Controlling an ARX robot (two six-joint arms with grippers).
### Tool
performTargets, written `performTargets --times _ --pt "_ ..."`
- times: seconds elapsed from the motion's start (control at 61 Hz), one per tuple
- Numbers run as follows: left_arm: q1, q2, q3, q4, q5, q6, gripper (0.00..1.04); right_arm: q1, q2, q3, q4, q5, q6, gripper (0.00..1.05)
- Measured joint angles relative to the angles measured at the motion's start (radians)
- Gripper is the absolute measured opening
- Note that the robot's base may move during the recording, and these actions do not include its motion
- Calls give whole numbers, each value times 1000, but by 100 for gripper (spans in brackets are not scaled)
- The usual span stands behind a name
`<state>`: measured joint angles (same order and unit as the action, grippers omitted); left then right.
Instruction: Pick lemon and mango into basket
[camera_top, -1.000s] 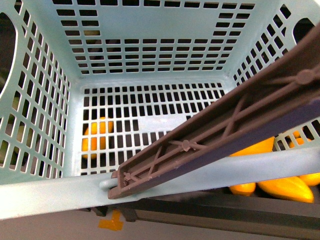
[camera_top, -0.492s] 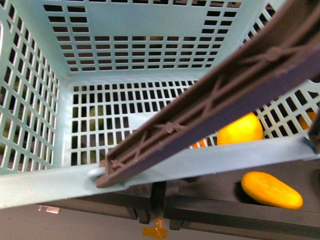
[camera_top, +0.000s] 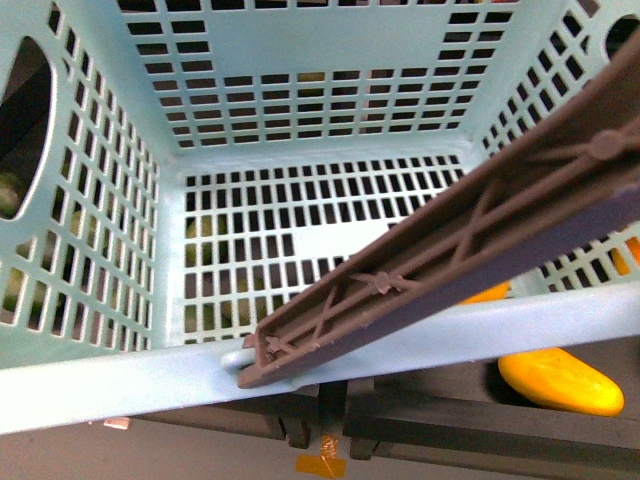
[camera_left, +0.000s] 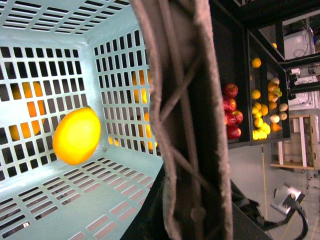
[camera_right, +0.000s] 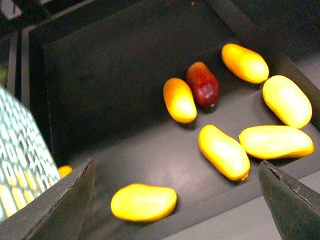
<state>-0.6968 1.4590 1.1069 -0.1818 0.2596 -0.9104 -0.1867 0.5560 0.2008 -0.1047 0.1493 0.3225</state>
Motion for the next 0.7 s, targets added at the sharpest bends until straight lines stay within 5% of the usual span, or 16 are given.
performTargets --times 0.115,0.295,0.705 --pt "-2 0 0 0 -2 -2 6 -125 332 71 266 -116 -25 96" --pt "3 0 0 0 -24 5 6 -156 900 251 558 -147 -143 96" --pt "3 0 0 0 -9 1 6 -95 1617 716 507 -104 -141 96"
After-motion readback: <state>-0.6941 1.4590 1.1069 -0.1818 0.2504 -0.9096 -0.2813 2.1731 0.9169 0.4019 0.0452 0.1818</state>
